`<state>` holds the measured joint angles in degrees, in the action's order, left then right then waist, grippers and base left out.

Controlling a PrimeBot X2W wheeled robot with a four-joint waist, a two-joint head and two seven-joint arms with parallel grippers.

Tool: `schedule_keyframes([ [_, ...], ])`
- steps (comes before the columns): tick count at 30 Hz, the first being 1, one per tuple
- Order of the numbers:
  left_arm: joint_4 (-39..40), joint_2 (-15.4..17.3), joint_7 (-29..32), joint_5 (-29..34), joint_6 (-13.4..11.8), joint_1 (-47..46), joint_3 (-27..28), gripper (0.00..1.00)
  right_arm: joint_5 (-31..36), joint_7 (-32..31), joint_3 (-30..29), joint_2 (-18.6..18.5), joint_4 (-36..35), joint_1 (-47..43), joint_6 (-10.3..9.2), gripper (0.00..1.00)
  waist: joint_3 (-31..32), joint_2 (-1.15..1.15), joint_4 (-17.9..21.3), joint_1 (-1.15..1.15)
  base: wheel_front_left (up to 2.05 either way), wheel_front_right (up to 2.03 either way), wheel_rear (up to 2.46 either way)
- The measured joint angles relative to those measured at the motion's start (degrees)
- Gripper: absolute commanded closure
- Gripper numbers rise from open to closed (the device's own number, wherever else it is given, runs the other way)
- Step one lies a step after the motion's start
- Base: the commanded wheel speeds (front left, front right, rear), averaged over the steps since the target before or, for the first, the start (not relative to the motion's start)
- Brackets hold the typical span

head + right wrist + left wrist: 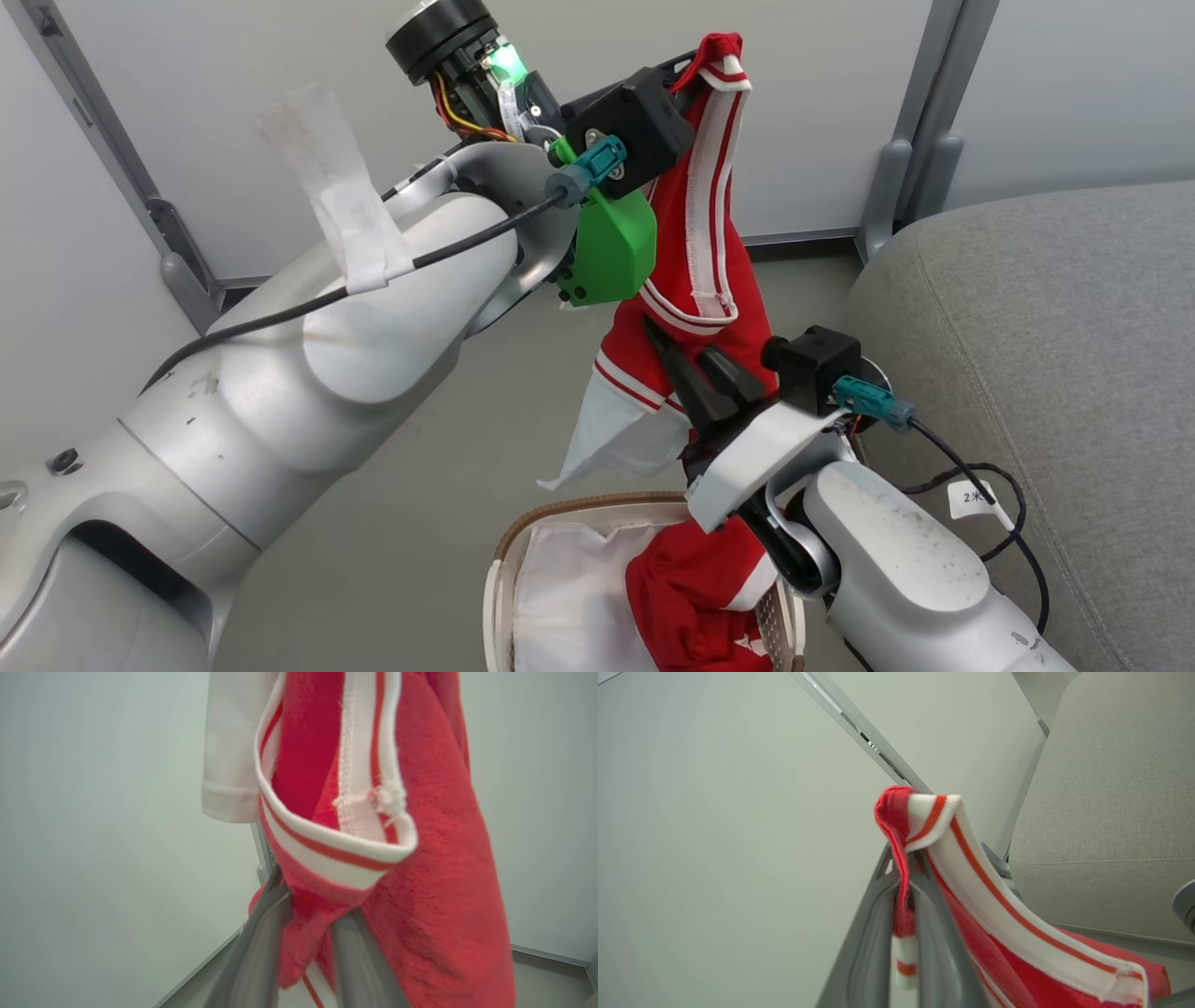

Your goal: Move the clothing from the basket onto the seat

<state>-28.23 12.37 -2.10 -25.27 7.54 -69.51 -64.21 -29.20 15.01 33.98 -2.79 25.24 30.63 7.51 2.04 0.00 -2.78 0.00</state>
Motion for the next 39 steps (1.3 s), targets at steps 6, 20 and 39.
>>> schedule_keyframes([
  [6,-1.2,1.2,-0.3,-1.0,-0.1,0.7,-0.1,1.00,1.1,0.0,-2.0,0.0,-0.5,0.4,0.00,1.00,0.4,0.00,-0.1,0.00,0.00,0.00,0.00],
  [20,-3.9,3.4,-6.2,-11.7,-1.3,11.7,5.4,0.00,5.8,0.0,-11.5,0.0,-4.1,0.4,0.00,1.00,-0.4,0.00,0.8,0.00,0.00,0.00,0.00],
  [39,-2.6,4.0,-12.6,-17.0,-3.2,29.0,7.6,0.00,13.9,0.0,-20.8,0.0,-5.7,0.3,0.00,1.00,-1.6,0.00,1.1,0.00,0.00,0.00,0.00],
])
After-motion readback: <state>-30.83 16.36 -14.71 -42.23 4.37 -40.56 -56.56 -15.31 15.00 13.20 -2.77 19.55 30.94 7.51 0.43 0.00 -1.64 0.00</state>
